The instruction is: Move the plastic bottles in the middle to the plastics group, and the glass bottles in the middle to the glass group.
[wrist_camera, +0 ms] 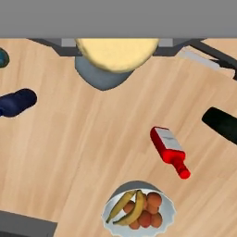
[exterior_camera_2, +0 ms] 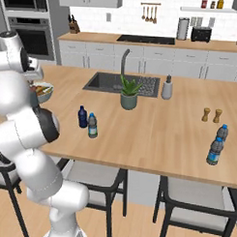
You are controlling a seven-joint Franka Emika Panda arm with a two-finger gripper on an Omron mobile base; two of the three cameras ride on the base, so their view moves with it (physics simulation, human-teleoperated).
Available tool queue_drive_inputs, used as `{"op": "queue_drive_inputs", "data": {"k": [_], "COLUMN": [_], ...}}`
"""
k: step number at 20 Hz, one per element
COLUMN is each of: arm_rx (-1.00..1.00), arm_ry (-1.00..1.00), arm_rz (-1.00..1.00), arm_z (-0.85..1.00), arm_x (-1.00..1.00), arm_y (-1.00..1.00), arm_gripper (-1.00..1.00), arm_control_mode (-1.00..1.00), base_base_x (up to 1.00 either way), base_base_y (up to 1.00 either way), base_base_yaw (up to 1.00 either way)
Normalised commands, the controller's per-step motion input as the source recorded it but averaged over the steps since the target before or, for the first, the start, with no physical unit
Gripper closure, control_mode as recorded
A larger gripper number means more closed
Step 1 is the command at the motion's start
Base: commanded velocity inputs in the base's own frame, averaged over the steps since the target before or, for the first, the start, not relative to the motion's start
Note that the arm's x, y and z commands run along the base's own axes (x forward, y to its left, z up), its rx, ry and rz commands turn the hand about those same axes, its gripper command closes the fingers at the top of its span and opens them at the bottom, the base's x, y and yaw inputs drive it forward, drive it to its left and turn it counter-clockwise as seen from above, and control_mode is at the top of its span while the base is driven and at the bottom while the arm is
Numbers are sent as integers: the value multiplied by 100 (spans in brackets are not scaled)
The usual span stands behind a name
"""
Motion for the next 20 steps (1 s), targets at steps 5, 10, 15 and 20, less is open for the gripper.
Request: {"op": "queue_drive_inputs", "data": {"k": [5,10,15,20], "arm_rx": [0,0,-1,-2], "arm_ry": [4,4,0,-3], "arm_rz": [16,8,0,0], "arm_z": [-33,-14,-3,-36], "arm_x": [0,-17,-12,0], "arm_y": [92,67,5,19], "arm_gripper": [100,100,100,100], "arm_control_mode": [-100,-100,-100,-100], "base_base_x": [0,0,0,0], "base_base_y": [0,0,0,0], "base_base_yaw": [0,0,0,0]}}
